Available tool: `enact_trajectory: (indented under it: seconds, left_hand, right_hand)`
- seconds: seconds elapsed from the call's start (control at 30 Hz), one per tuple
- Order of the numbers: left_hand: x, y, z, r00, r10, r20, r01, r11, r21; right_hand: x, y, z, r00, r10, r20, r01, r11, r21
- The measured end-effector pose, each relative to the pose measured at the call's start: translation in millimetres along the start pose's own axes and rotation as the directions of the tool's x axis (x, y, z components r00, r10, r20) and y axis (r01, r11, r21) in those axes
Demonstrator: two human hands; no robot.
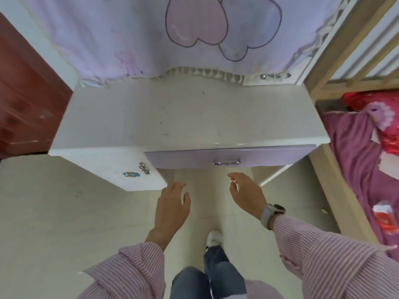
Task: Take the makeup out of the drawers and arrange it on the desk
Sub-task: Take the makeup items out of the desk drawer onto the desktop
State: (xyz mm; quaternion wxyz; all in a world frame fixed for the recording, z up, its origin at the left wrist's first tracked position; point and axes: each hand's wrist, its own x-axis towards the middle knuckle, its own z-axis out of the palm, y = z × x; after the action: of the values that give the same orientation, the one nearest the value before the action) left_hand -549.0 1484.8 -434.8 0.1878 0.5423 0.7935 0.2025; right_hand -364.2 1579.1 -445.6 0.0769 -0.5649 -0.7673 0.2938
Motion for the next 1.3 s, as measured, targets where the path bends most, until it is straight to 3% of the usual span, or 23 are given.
enact_trajectory:
  seconds: [0.1,0.2,0.4,0.87,1.07,1.3]
  left_hand:
    - [60,-10,16,0.998,0.047,-0.037,-0.044,0.997,0.059]
    - [108,-18,30,0.99,0.103,-0.093,-0.085,0.981,0.175]
    - [153,-43,63,0.974,0.218,-0.061,-0.181,0.913,0.367]
    - [156,-60,76,0.938,0.317,-0.138,-0.241,0.885,0.398]
    - [103,-54,80,0.915,0.402,-0.033,-0.378,0.883,0.278]
    - [68,-53,94,0.936,0.349,0.045,-0.348,0.898,0.268]
  right_hand:
    - [65,8,17,1.0,0.015,0.023,-0.012,0.993,-0.114]
    - [116,22,41,0.997,-0.073,0.009,0.073,0.965,-0.251]
    - [142,53,84,0.989,-0.117,0.086,0.145,0.839,-0.525]
    - [129,58,92,0.995,-0.098,0.017,0.093,0.859,-0.504]
    - [72,65,95,0.989,-0.125,0.081,0.149,0.836,-0.528]
    - [44,73,100,0.977,-0.21,0.041,0.203,0.847,-0.49]
